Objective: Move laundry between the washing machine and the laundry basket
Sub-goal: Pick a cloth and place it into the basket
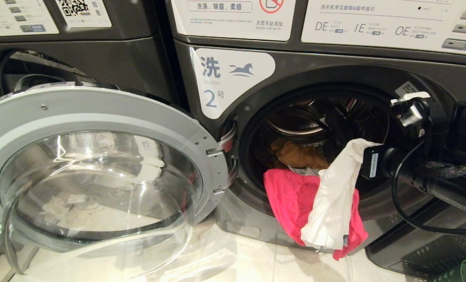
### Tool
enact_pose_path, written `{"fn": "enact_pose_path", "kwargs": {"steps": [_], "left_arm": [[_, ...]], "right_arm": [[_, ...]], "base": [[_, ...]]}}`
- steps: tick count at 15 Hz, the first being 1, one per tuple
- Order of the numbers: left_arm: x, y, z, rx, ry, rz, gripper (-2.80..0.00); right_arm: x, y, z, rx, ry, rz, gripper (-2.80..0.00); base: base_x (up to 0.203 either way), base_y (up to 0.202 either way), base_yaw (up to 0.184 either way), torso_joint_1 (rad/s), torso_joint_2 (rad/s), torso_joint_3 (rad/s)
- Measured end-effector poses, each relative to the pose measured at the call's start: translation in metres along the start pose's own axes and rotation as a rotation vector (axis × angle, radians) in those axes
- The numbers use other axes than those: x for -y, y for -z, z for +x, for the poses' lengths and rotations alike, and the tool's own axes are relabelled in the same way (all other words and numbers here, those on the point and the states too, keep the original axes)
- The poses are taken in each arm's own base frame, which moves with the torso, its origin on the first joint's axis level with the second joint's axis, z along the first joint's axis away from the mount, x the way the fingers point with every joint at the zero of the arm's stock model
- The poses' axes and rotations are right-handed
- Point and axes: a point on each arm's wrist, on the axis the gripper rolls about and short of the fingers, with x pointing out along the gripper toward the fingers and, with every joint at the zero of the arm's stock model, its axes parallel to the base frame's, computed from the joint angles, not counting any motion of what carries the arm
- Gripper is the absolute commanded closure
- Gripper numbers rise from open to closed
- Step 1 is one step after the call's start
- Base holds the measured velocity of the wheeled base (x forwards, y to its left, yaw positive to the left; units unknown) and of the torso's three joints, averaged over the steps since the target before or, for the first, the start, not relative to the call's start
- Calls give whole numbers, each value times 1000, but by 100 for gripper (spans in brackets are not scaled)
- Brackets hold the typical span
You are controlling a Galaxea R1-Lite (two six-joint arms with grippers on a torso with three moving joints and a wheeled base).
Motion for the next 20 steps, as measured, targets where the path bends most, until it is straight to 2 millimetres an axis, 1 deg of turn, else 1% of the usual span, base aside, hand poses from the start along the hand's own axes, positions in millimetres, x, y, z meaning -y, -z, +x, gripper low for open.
{"fn": "enact_pose_path", "kwargs": {"steps": [5,7,13,20], "left_arm": [[0,0,0,0,0,0,0],[0,0,0,0,0,0,0],[0,0,0,0,0,0,0],[0,0,0,0,0,0,0]], "right_arm": [[-2,14,20,-64,17,-2,0],[-2,20,31,-92,26,-4,0],[-1,29,60,-143,61,-18,0],[-4,46,95,-287,124,-52,0]], "base": [[0,0,0,0,0,0],[0,0,0,0,0,0],[0,0,0,0,0,0],[0,0,0,0,0,0]]}}
